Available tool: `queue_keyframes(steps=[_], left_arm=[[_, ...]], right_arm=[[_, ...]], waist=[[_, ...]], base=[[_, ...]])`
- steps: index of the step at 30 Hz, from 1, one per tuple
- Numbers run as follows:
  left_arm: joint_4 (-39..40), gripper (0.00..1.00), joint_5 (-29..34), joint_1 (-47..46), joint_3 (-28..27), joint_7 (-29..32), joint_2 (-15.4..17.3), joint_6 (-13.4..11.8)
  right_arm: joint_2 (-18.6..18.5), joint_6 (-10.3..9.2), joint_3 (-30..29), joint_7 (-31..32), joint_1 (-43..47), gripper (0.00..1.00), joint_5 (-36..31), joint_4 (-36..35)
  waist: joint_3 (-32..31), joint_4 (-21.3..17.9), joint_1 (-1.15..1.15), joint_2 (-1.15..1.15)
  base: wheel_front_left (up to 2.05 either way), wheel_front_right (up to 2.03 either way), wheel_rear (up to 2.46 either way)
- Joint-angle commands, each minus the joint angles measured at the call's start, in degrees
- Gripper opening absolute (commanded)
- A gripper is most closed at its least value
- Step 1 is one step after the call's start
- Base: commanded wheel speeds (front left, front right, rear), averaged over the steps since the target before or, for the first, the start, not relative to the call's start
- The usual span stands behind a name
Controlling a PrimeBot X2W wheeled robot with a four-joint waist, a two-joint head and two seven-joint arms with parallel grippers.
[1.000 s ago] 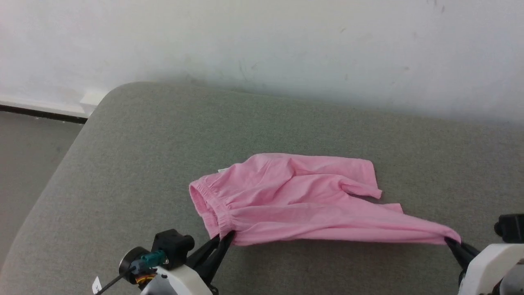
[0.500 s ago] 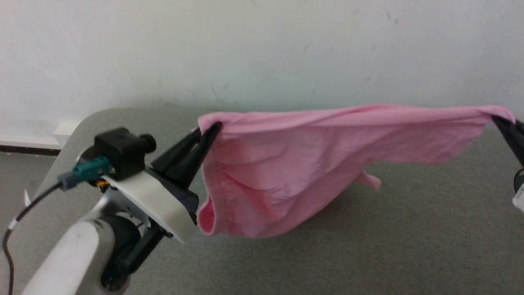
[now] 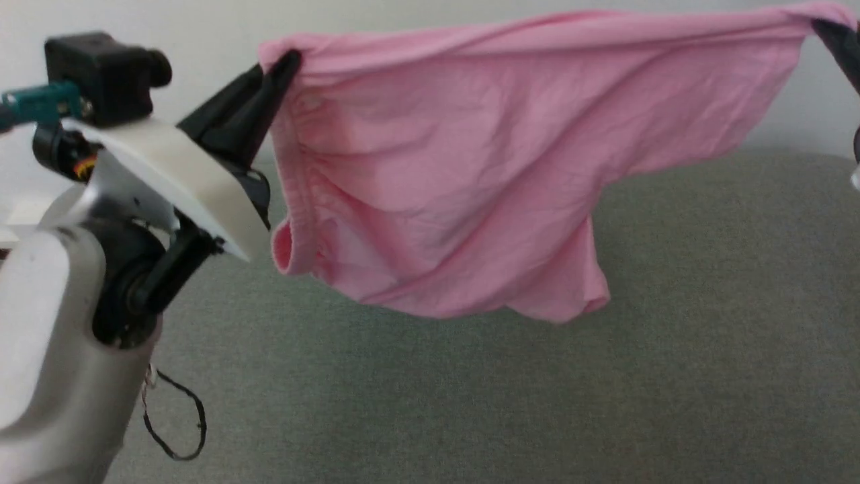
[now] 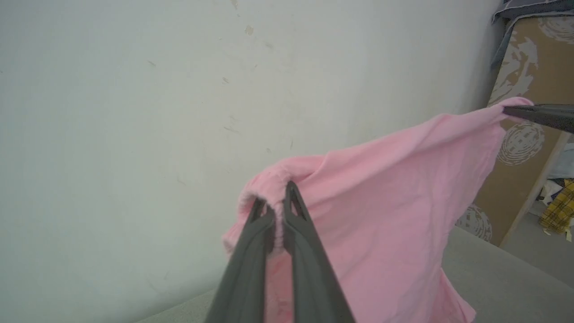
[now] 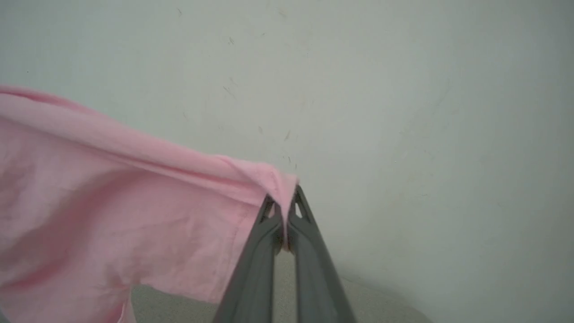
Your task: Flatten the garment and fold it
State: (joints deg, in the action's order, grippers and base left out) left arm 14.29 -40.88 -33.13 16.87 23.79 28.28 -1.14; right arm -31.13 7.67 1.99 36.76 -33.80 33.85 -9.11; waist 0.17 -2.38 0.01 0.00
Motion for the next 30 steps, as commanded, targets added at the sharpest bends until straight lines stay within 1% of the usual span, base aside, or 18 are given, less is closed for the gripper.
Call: queue_keyframes(steps=[1, 5, 8, 10, 13, 17, 20, 23, 27, 30], left_arm=[[-1.92, 0.0, -0.32, -2.92, -0.84, 0.59, 0.09, -0.44], [-8.91, 0.0, 0.67, -12.36, -0.11, 1.61, -0.85, 0.7], [-15.59, 0.0, 2.45, -20.49, 0.58, 0.4, -2.1, 1.98], [-20.27, 0.0, 4.19, -26.27, 0.73, -1.9, -3.27, 2.45], [-27.21, 0.0, 7.05, -33.73, 1.14, -6.89, -5.33, 2.88], [-35.93, 0.0, 9.0, -39.56, 1.25, -14.2, -8.11, 3.4], [-41.59, 0.0, 9.75, -40.72, 1.48, -19.38, -9.98, 3.68], [-46.92, 0.0, 10.11, -38.83, 2.97, -22.51, -11.74, 4.62], [-52.96, 0.0, 10.08, -33.17, 5.59, -25.34, -13.9, 6.0], [-56.27, 0.0, 10.87, -27.51, 8.23, -27.68, -14.59, 6.85]], right_arm=[[-1.04, -0.19, 0.82, -0.79, -3.18, 0.0, -0.23, 2.09], [-0.99, -0.19, 4.94, -4.49, -13.52, 0.0, -1.02, 9.46], [-0.17, -0.19, 7.69, -8.47, -21.84, 0.0, -2.55, 16.56], [0.69, -0.19, 8.43, -11.88, -27.27, 0.0, -4.37, 21.48], [2.48, -0.19, 8.9, -17.21, -33.94, 0.0, -6.92, 28.87], [5.21, -0.19, 9.34, -23.83, -38.53, 0.0, -9.39, 37.28], [7.18, -0.19, 10.86, -27.46, -38.64, 0.0, -9.66, 41.86], [8.88, -0.19, 13.57, -29.98, -36.39, 0.0, -9.04, 45.64], [10.18, -0.19, 17.48, -32.51, -31.65, 0.0, -7.43, 49.9], [9.99, -0.19, 20.86, -33.65, -27.37, 0.0, -5.56, 52.07]], waist=[[6.26, -3.15, -0.01, 0.0], [13.46, -5.13, -0.01, 0.0], [18.36, -6.44, -0.01, 0.0], [21.15, -7.08, -0.01, 0.0], [24.23, -7.73, -0.01, 0.0], [26.29, -7.98, -0.01, 0.0], [27.23, -7.84, -0.01, 0.0], [27.48, -7.43, -0.01, 0.0], [26.84, -6.51, -0.01, 0.0], [25.22, -5.69, -0.01, 0.0]], base=[[0.0, 0.0, 0.0], [0.0, 0.0, 0.0], [0.0, 0.0, 0.0], [0.0, 0.0, 0.0], [0.0, 0.0, 0.0], [0.0, 0.0, 0.0], [0.0, 0.0, 0.0], [0.0, 0.0, 0.0], [0.0, 0.0, 0.0], [0.0, 0.0, 0.0]])
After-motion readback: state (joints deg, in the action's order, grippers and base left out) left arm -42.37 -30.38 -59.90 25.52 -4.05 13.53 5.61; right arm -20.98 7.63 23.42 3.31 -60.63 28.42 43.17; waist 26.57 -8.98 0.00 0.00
